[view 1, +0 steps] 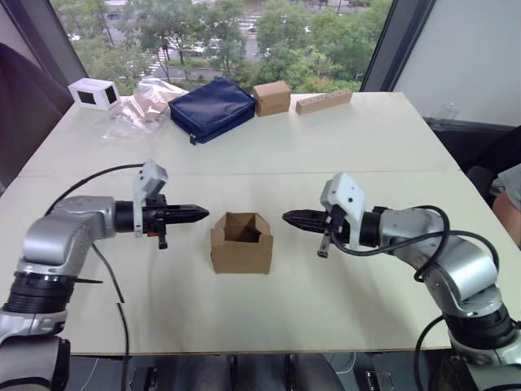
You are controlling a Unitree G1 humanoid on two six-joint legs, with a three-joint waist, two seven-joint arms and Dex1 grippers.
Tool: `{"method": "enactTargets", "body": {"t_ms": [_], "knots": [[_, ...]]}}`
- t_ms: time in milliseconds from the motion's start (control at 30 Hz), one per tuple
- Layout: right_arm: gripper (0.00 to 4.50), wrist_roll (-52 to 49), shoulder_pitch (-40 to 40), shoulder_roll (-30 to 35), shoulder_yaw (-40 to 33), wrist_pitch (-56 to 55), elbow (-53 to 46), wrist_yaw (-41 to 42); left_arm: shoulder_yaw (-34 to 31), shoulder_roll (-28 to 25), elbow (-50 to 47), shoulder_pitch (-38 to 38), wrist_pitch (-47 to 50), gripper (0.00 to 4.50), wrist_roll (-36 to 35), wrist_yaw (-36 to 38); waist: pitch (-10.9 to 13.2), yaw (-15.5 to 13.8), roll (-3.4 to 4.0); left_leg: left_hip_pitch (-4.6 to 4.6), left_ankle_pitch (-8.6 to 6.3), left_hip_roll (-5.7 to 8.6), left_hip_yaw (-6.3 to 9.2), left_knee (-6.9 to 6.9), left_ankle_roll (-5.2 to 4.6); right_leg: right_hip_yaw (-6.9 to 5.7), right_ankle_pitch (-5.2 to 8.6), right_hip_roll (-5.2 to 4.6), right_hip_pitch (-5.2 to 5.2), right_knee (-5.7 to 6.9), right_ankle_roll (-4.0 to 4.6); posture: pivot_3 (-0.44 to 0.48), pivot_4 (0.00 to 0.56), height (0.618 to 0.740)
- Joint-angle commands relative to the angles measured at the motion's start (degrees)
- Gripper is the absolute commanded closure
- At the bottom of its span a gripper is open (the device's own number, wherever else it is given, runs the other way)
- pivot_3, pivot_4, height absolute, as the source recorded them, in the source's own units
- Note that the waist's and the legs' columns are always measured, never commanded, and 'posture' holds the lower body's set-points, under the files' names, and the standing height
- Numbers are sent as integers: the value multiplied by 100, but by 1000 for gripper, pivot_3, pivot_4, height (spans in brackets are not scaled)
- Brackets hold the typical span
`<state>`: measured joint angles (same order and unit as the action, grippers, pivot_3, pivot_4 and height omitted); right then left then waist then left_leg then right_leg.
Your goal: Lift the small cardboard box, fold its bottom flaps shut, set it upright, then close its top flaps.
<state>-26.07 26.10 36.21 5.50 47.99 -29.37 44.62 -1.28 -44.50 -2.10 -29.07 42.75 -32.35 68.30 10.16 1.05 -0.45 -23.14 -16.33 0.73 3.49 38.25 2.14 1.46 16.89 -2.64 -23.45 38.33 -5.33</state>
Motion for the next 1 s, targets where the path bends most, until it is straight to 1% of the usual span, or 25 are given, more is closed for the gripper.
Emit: {"method": "enactTargets", "body": {"t_ms": [33, 233, 367, 467, 700, 800, 1000], "knots": [[4500, 3, 94, -159, 137, -127, -9, -100, 93, -40, -269, -70, 94, 4460, -107, 92, 0, 1, 0, 0, 0, 0, 0, 0, 0, 0, 0, 0, 0, 0, 0, 0, 150, 740], [4500, 163, 85, -304, 465, -326, 149, -143, 329, -9, -232, -35, -90, 4460, 47, 118, 0, -6, 0, 1, 1, 1, -1, 2, 1, 1, 0, 0, 0, 2, 0, 0, 150, 740], [4500, 178, 88, -413, 565, -434, 264, -141, 521, 85, -174, -33, -286, 4460, 239, 45, 0, -9, 0, 1, 1, 1, -1, 1, 1, 1, 0, 0, -1, 2, 0, 0, 150, 740], [4500, 229, 110, -487, 727, -503, 344, -101, 625, 167, -151, -50, -262, 4460, 271, 21, 0, -9, 0, 1, 1, 2, -1, 2, 1, 1, 0, -1, 0, 2, 0, 0, 150, 740], [4500, 499, 279, -554, 1112, -655, 705, -8, 891, 225, 120, -65, -710, 4460, 700, 49, 0, -7, 1, 2, 1, 1, -1, 2, 1, 1, 0, 0, 0, 2, 0, 0, 150, 740], [4500, 599, 316, -601, 1197, -716, 844, 16, 936, 242, 218, -38, -879, 4460, 806, 55, -1, -8, 1, 3, 1, 2, -2, 2, 1, 1, 0, -1, 1, 2, 0, 0, 150, 740], [4500, 656, 337, -602, 1151, -798, 907, 60, 862, 280, 231, 28, -932, 4460, 775, -16, -1, -1, 2, 6, 1, 1, -2, 2, 1, 2, 0, 0, 1, 3, 0, 0, 150, 740]]}}
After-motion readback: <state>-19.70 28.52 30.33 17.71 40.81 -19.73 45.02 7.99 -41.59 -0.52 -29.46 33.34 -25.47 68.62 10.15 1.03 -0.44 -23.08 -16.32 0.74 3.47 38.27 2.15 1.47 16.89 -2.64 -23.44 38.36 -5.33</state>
